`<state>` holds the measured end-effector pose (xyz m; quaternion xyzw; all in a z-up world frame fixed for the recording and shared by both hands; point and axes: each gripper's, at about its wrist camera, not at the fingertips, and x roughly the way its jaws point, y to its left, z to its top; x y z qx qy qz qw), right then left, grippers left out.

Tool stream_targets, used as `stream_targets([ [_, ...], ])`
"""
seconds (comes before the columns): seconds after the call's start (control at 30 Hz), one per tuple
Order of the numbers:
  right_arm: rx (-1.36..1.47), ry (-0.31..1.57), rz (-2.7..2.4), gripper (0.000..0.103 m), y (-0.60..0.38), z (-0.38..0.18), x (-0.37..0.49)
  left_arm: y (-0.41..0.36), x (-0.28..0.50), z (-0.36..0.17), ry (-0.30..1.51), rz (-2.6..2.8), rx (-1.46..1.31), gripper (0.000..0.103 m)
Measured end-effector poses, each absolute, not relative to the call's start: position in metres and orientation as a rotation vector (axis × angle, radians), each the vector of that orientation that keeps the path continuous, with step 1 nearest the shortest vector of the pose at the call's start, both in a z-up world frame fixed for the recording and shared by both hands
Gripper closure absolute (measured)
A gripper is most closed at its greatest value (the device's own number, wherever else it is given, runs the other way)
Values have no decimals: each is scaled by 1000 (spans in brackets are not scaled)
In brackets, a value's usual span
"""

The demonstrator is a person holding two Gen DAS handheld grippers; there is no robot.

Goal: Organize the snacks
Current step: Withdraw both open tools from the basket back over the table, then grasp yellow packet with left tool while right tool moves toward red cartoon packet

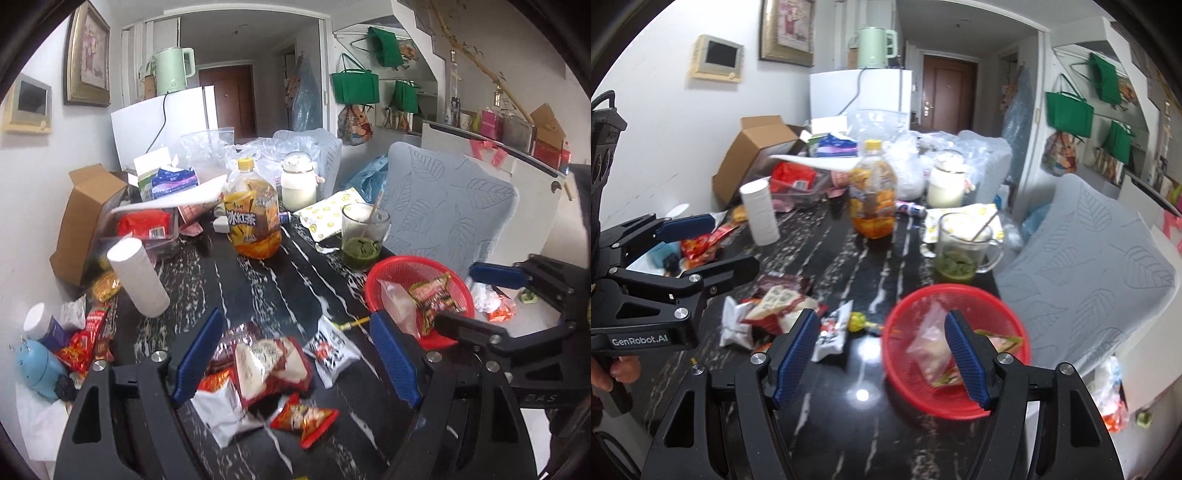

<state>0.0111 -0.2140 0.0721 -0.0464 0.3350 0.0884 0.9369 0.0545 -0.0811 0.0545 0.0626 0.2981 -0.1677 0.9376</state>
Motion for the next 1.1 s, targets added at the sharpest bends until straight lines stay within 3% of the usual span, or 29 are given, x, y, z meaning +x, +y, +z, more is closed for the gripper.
stream_targets([
  [0.7, -31, 784, 308, 32, -159, 5, -44, -25, -27, 2, 628, -293, 117, 22],
  [1.1, -84, 825, 308, 32, -138, -27, -65, -6, -39, -55, 747, -338, 28, 22],
])
